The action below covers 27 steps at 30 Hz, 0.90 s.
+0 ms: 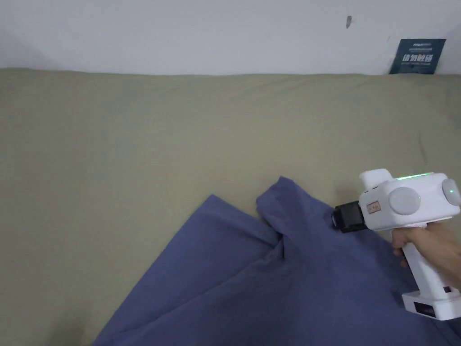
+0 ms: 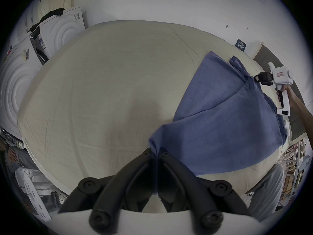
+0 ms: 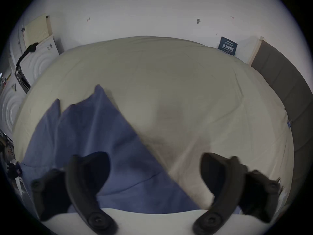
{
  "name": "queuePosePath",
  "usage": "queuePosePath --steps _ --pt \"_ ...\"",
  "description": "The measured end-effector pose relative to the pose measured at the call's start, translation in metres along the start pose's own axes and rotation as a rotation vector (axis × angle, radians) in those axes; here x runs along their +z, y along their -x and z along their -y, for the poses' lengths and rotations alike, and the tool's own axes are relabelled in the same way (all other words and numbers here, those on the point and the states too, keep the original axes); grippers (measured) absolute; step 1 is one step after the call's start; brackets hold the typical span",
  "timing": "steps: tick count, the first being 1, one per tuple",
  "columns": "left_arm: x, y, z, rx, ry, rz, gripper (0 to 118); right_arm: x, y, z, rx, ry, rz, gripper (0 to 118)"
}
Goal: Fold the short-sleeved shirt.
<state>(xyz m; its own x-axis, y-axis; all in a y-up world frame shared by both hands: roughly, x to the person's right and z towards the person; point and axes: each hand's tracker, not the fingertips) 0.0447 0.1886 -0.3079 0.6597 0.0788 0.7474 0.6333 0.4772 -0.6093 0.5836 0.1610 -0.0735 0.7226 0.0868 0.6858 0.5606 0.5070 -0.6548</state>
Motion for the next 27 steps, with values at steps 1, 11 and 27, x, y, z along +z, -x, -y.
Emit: queuePosePath --steps 1,11,27 --pt "-0.001 0.000 0.000 0.001 0.002 0.001 3 0.004 0.004 0.005 0.019 0.033 0.000 103" --pt "-0.003 -0.017 -0.002 -0.074 0.004 -0.060 3 0.033 0.022 0.006 0.060 -0.025 -0.027 2" --pt "0.095 -0.008 -0.081 0.040 -0.305 0.071 3 0.351 -0.006 0.017 0.028 -0.498 0.011 2"
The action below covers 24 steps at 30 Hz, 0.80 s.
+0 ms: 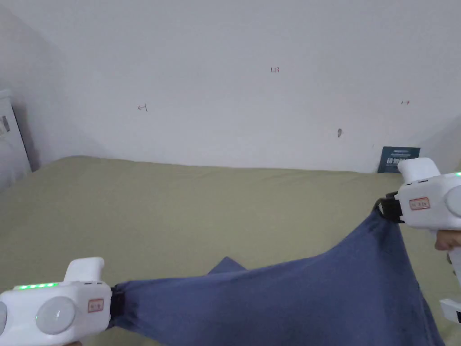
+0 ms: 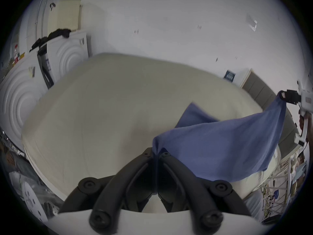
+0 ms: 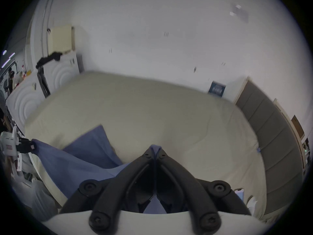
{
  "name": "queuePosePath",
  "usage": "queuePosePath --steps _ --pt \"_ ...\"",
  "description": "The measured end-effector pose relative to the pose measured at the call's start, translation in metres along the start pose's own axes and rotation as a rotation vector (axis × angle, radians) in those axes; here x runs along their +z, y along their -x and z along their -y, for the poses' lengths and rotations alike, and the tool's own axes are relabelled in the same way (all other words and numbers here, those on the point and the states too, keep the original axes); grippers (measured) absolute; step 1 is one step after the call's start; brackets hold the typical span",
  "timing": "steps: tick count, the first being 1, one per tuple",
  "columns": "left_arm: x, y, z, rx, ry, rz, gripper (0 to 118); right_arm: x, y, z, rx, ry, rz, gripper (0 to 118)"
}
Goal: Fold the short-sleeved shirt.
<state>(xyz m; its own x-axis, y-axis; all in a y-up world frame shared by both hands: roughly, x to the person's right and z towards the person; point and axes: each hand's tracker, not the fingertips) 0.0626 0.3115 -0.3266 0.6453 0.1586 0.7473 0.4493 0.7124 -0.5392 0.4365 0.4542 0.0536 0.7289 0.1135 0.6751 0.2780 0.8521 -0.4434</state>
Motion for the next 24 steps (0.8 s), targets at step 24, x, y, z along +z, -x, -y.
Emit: queuePosePath --steps 24 --pt "0.124 -0.113 -0.241 -0.105 -0.357 -0.120 3 0.116 -0.077 -0.126 -0.192 -0.304 0.141 2"
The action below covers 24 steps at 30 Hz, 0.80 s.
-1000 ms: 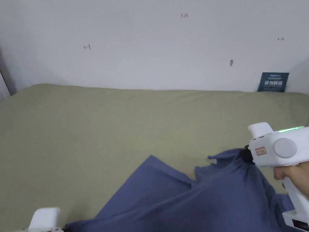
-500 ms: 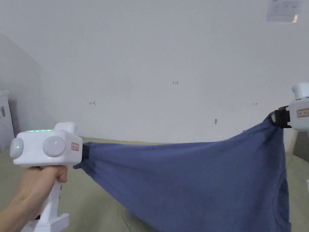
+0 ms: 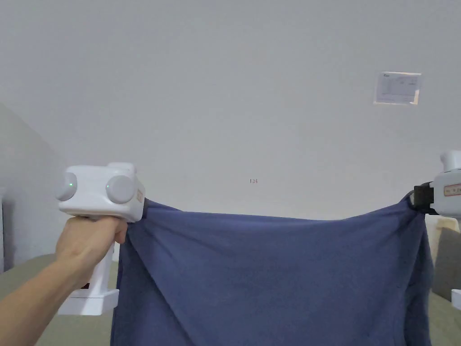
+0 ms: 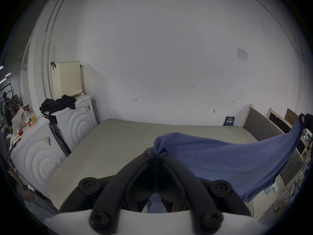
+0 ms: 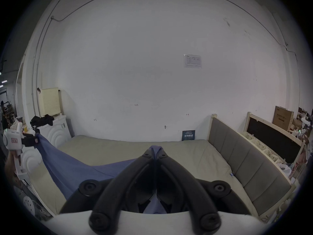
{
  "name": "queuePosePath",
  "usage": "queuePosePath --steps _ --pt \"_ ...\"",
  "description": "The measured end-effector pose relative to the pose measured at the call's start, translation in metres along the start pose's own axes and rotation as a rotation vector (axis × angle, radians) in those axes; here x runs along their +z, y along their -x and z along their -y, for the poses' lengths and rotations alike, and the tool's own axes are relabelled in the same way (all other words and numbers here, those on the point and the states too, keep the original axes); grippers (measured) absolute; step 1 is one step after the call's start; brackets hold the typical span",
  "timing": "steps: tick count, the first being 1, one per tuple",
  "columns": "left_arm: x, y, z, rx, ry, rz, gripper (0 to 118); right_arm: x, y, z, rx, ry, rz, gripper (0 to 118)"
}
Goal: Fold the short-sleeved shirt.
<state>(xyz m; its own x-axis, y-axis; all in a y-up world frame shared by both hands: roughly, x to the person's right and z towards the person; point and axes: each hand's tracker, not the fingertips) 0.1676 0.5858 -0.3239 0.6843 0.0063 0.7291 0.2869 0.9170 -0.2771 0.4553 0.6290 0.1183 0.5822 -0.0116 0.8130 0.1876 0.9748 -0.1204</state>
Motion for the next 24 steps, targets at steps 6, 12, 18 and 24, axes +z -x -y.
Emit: queuePosePath --steps 6,12,18,24 --pt "-0.021 0.000 -0.016 0.014 -0.010 -0.022 3 -0.034 0.005 -0.012 0.007 -0.007 -0.006 2" --pt "-0.052 -0.011 -0.030 0.008 -0.021 -0.059 3 -0.081 0.009 -0.035 0.016 -0.007 -0.001 2" --pt "-0.096 -0.022 -0.060 0.014 -0.032 -0.083 3 -0.134 0.006 -0.062 0.032 -0.017 0.009 2" --pt "-0.143 -0.036 -0.091 -0.004 -0.058 -0.117 3 -0.185 0.009 -0.080 0.039 -0.037 0.027 2"
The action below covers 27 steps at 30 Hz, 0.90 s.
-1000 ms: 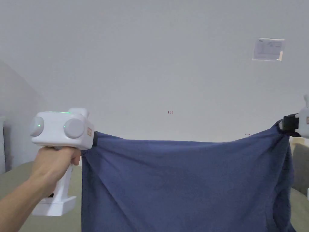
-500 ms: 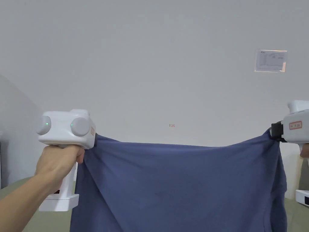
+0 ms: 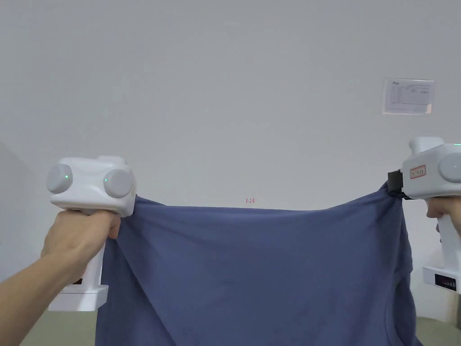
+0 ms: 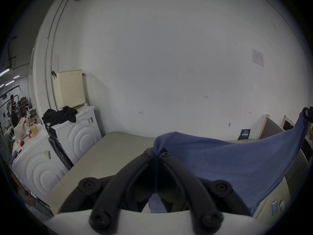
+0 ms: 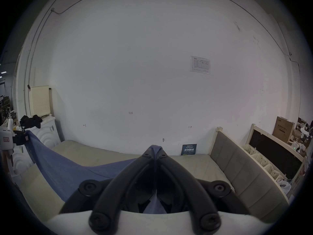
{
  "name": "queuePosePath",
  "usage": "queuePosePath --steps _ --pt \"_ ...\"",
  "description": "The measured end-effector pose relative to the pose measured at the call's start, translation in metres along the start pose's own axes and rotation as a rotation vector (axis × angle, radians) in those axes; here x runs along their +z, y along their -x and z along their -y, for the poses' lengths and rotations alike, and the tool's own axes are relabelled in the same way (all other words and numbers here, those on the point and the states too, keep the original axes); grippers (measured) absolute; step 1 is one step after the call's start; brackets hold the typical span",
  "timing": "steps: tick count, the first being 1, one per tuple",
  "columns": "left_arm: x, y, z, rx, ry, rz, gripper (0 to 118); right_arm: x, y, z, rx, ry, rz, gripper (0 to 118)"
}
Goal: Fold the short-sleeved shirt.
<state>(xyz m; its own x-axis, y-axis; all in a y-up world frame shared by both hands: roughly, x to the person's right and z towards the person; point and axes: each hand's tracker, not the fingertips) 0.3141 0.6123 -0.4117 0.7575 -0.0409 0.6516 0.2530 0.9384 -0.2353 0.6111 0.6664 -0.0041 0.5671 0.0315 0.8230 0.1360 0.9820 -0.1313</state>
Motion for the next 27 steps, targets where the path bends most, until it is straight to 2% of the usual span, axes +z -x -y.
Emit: queuePosePath --steps 6,14,19,22,25,26,27 --pt "-0.048 -0.012 -0.018 0.014 -0.024 -0.033 3 -0.047 0.005 -0.013 0.008 -0.022 0.009 2" --pt "-0.107 -0.022 0.004 0.013 -0.005 -0.073 3 -0.101 0.021 0.001 0.017 -0.013 0.004 2" --pt "-0.143 -0.027 0.052 0.016 0.059 -0.050 3 -0.130 0.025 0.065 0.016 0.069 0.007 2" --pt "-0.166 -0.027 0.101 -0.036 0.134 -0.045 3 -0.138 0.022 0.120 0.007 0.127 -0.009 2" --pt "-0.175 -0.023 0.152 -0.051 0.206 -0.032 3 -0.128 0.019 0.178 -0.001 0.207 -0.039 2" --pt "-0.175 -0.020 0.170 -0.058 0.228 -0.032 3 -0.121 0.018 0.198 -0.041 0.211 -0.045 2" --pt "-0.171 -0.016 0.189 -0.056 0.243 -0.020 3 -0.111 0.018 0.217 -0.034 0.251 -0.048 2"
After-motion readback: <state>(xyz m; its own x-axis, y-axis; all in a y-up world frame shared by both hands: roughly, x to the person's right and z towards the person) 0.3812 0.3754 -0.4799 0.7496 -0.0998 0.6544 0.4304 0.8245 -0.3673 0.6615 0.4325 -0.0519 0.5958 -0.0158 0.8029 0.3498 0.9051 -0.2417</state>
